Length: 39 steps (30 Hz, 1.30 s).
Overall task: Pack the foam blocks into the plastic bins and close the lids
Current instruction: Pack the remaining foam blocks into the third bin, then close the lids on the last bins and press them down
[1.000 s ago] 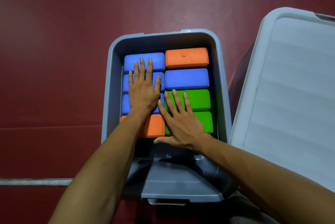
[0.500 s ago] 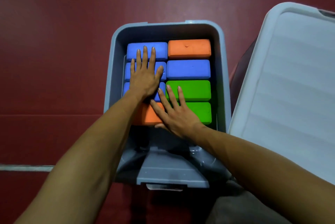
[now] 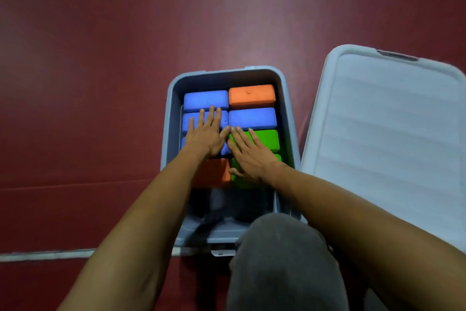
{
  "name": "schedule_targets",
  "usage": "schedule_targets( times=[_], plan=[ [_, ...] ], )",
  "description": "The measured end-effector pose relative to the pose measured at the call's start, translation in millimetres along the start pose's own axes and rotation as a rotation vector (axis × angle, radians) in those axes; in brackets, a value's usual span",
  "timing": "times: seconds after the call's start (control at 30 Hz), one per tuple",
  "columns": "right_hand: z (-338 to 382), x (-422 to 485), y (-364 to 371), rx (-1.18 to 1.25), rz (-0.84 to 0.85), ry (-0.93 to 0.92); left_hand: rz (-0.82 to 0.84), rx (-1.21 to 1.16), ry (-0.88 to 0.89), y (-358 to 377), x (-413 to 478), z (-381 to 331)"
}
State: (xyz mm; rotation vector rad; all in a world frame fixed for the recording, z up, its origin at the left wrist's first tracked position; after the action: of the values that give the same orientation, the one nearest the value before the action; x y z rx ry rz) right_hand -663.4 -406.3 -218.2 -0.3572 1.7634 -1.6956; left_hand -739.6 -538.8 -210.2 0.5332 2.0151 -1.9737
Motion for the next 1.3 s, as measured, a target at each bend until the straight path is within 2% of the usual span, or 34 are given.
schedule_targets(
  times=[0.1, 0.2, 0.33, 0.6, 0.7, 0.87, 0.97, 1.1, 1.2, 1.3],
  plan=[
    [-15, -19, -32, -0.069, 0.047, 0.106, 0.044, 0.067, 0.016, -15, -20, -12],
    [-26, -41, -61, -0.134, 0.063, 0.195, 0.074, 0.187, 0.113, -35, -43, -39],
    [-31, -79, -107, -0.181, 0.051, 0.292, 0.004, 0.249, 0.252, -80, -83, -85],
    [-35, -183, -150, -0.086, -0.024, 0.497, -0.050, 0.261, 0.323, -128, -161, -170],
    [-40, -223, -139, -0.003, -0.019, 0.589, -0.008, 0.253, 0.326, -114, -185, -203],
    [-55, -281, -84, 0.302, 0.094, 0.817, 0.095, 0.250, 0.360, -63, -210, -261],
    [-67, -315, -43, 0.489, 0.158, 0.974, 0.187, 0.187, 0.309, -25, -209, -279],
    [-94, -354, 1, 0.680, 0.161, 1.160, 0.227, 0.147, 0.207, 13, -185, -277],
    [-109, -376, 30, 0.726, 0.197, 1.263, 0.207, 0.178, 0.189, 32, -164, -269],
    [-121, -391, 38, 0.544, 0.209, 1.324, 0.094, 0.245, 0.320, 40, -157, -283]
  ],
)
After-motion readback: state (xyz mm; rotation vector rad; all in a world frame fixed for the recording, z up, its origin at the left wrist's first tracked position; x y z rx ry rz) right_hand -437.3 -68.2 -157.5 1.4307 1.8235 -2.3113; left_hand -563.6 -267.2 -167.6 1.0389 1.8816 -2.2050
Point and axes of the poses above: each hand's wrist, its own x-axis towards the middle knuckle, its own y-axis out of the palm, z = x × y, the point moved 4 cm from there along x, towards the middle knuckle, and after that the axes turned 9 degrees about -y, right-handed, at the moved point
